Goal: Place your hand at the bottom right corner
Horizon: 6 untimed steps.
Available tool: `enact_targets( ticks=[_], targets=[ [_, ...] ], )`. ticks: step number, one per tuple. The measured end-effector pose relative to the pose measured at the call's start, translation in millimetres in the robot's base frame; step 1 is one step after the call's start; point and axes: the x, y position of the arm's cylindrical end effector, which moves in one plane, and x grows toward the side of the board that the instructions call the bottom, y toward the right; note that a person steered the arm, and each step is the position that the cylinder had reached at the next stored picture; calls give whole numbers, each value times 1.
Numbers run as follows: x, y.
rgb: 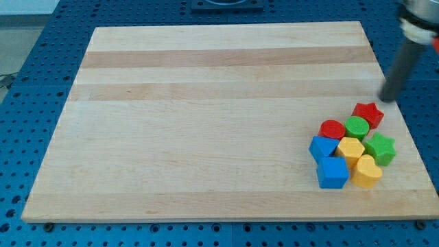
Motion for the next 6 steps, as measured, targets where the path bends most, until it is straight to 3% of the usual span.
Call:
enact_targets(
  ticks=[1,2,3,4,5,6],
  targets=[
    [50,20],
    [54,20],
    [108,20],
    [108,20],
    [165,-20],
    [168,-24]
  ],
)
